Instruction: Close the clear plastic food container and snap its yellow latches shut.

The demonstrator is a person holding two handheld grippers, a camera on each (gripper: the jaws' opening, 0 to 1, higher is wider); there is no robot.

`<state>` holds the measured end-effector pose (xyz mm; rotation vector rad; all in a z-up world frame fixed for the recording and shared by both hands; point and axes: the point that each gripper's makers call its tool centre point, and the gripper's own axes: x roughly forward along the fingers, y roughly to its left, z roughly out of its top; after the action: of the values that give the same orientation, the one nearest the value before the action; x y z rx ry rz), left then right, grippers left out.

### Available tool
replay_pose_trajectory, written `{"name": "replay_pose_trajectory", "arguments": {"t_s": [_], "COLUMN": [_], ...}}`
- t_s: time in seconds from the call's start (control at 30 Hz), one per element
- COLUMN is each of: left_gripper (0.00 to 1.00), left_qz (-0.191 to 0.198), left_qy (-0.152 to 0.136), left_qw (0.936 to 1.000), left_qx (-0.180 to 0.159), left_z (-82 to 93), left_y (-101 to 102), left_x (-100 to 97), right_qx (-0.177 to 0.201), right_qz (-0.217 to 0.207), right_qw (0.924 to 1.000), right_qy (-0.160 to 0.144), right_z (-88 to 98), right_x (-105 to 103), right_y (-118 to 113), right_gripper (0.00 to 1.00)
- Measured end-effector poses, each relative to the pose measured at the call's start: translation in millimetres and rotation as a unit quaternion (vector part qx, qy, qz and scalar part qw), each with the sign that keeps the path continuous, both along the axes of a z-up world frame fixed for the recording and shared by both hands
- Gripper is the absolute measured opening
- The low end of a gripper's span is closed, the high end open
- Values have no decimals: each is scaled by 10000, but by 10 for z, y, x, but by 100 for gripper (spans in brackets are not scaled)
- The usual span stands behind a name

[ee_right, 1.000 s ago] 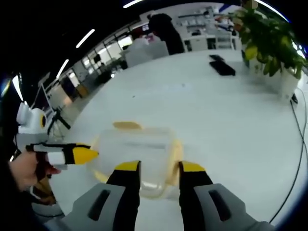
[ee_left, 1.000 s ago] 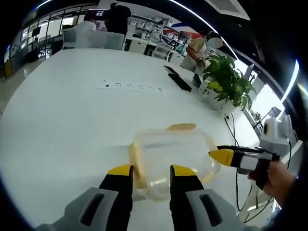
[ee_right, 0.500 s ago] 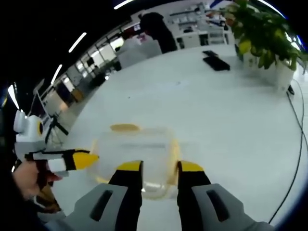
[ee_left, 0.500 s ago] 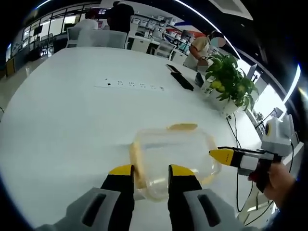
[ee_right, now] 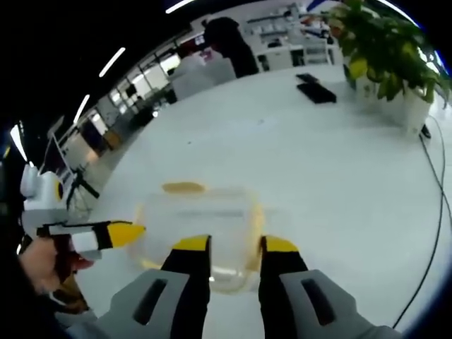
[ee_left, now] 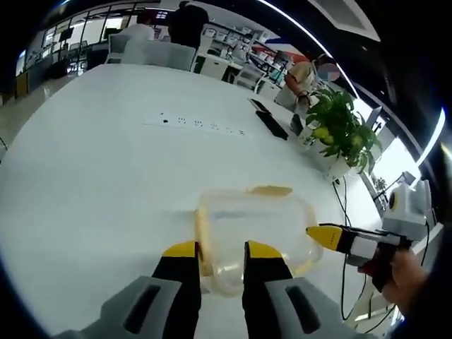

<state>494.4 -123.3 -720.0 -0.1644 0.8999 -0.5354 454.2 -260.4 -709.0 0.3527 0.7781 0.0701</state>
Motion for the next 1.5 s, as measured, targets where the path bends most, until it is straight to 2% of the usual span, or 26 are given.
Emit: {"name": "replay_pose_trajectory", "arguments": {"t_s": [0.43,0.63,0.73,0.87,1.0,1.17,1.37,1.5], "left_gripper": [15,18,19,22,24,24,25,26], "left_qz": [69,47,-75,-546,-756,-930,-1270,-1663], "left_qy": [22,118,77,-198,-231,-346,-486,-570], "left_qw": [9999,9995,9996,9983,9968,9948,9899,9831], "left_qx": [-86,-283,-278,34,107,209,410,515], "left_z": [-9,9,25,67,95,161,210,231], "left_y": [-33,-11,-18,-48,-70,-29,45,66], "left_x": [29,66,63,62,61,102,166,169], "right_qx": [59,230,270,176,132,-13,-73,-94], "right_qz": [-29,22,75,198,268,472,559,644], "right_qw": [10000,9997,9996,9996,9995,9987,9982,9977], "right_qy": [-37,-3,-27,-75,-130,-171,-195,-205], "right_z": [46,-4,-25,-30,-6,23,50,69], "right_x": [-4,89,109,138,175,178,165,152], "right_y": [-41,-124,-136,-135,-135,-139,-156,-154], "right_gripper": [22,23,24,24,27,25,24,22]}}
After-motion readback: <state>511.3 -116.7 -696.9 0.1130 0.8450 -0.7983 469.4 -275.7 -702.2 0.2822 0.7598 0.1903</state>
